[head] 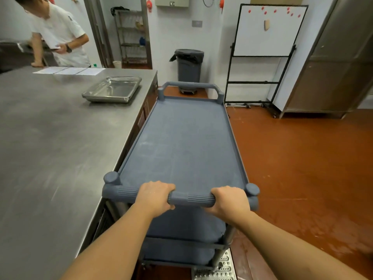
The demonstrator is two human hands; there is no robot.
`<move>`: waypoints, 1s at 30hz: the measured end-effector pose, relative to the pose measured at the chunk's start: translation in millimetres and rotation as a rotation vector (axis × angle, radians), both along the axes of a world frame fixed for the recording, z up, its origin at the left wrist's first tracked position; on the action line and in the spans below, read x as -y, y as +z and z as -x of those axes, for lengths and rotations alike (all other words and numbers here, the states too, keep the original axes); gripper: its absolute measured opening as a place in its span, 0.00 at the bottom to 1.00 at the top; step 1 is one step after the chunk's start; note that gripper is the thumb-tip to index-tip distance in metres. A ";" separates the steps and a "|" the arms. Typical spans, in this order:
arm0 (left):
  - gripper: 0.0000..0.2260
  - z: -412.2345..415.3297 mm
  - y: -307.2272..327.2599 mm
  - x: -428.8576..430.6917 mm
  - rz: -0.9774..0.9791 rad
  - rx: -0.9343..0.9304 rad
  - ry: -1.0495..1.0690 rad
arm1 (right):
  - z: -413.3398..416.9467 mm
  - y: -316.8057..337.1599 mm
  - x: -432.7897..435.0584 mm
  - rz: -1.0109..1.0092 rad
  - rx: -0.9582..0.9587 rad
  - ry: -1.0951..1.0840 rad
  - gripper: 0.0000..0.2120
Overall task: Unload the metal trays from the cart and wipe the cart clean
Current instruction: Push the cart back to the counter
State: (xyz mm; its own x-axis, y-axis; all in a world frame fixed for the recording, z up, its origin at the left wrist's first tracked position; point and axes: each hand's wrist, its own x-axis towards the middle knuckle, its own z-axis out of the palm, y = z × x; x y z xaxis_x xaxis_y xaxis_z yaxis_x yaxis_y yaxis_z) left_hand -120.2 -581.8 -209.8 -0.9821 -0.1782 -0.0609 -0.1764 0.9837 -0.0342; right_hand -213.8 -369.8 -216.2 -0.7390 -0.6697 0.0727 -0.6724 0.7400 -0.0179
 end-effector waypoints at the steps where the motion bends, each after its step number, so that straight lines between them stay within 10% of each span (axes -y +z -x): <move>1: 0.13 0.3 0.1 0.8 -0.003 0.000 -0.004 | 1.6 0.0 0.9 -0.013 -0.006 -0.004 0.23; 30: 0.12 90.9 -0.3 34.0 -0.023 -0.078 -0.001 | 110.4 -2.2 39.2 -0.034 -0.090 0.019 0.20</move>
State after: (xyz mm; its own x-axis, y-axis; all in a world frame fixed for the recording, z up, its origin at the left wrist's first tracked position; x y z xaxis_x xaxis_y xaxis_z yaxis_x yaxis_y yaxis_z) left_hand -211.1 -615.8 -210.1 -0.9841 -0.1770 0.0122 -0.1770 0.9842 0.0018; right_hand -324.2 -409.0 -218.4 -0.7179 -0.6866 0.1152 -0.6839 0.7264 0.0675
